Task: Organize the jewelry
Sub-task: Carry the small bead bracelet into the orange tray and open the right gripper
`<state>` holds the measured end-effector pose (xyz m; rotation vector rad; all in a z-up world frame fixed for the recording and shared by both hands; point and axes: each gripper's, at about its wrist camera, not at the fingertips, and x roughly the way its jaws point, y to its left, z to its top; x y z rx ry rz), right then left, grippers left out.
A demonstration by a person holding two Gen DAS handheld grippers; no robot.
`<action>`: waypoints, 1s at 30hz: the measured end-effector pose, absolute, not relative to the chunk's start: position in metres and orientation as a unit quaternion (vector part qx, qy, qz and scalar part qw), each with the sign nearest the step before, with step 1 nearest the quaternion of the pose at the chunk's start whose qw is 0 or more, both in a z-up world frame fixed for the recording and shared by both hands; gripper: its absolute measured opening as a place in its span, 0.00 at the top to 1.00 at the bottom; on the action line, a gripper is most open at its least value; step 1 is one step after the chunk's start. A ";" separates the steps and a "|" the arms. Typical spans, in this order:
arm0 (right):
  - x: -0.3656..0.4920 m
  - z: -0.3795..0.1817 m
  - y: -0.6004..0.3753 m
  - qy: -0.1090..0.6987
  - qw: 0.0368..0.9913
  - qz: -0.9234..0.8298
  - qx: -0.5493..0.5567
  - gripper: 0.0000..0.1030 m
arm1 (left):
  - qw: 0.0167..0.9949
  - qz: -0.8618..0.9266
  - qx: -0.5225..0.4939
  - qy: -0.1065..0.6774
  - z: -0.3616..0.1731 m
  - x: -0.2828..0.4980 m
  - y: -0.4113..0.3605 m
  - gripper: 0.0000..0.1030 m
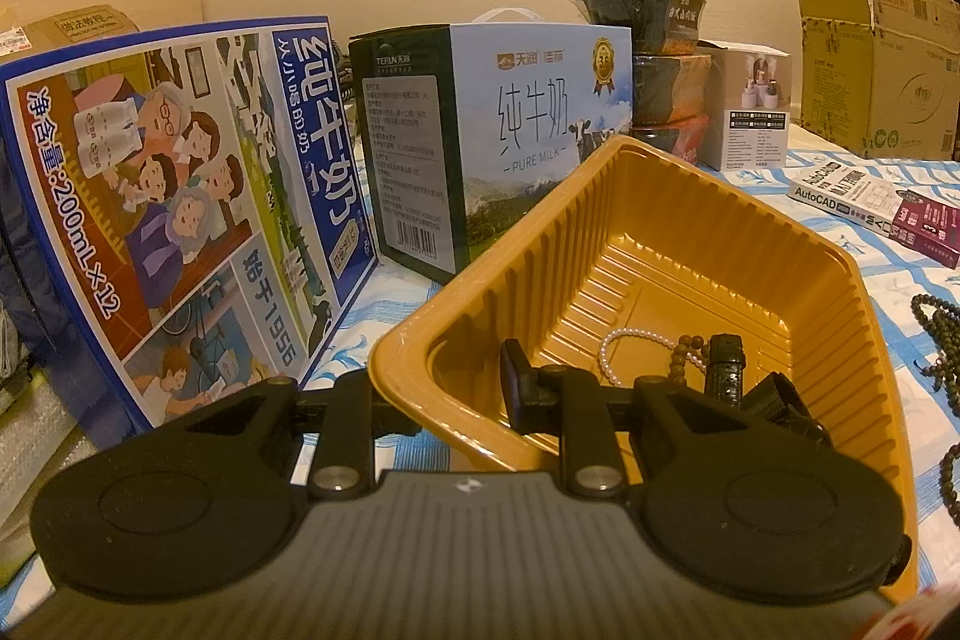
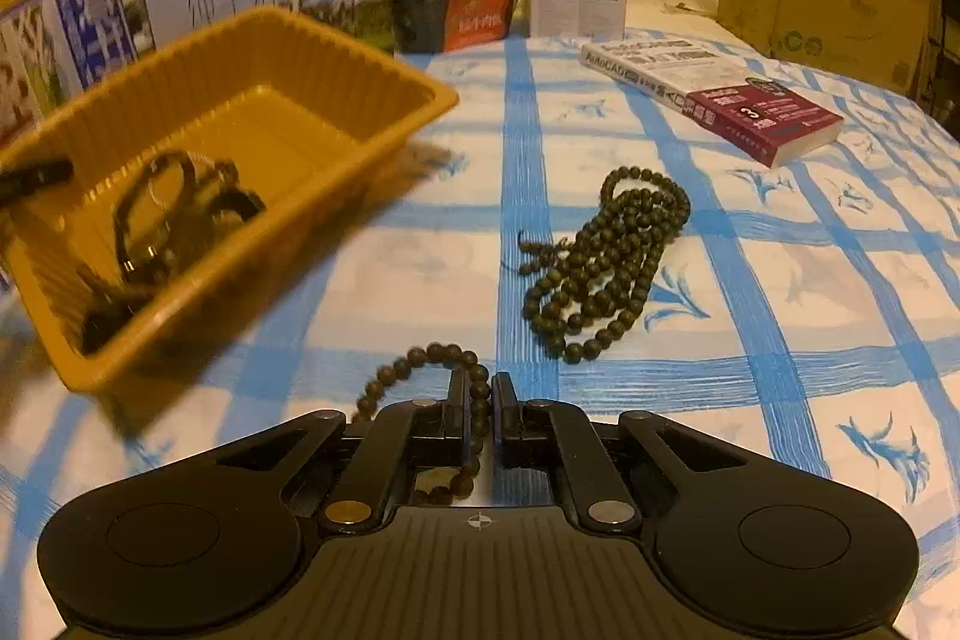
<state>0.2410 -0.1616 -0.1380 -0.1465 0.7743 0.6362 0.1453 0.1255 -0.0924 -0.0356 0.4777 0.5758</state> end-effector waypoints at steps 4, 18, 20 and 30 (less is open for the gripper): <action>0.238 -0.113 -0.168 0.352 0.880 0.317 -0.034 0.94 | 0.931 0.281 -0.017 0.233 -0.093 0.145 0.125 0.79; 0.226 -0.049 -0.131 0.312 0.846 0.427 0.063 0.94 | 0.932 0.280 -0.010 0.231 -0.091 0.143 0.120 0.79; 0.226 -0.050 -0.113 0.315 0.831 0.451 0.080 0.94 | 0.932 0.279 -0.009 0.232 -0.091 0.143 0.120 0.79; 0.236 -0.055 -0.033 0.318 0.799 0.499 0.106 0.94 | 0.932 0.275 -0.010 0.234 -0.089 0.141 0.118 0.79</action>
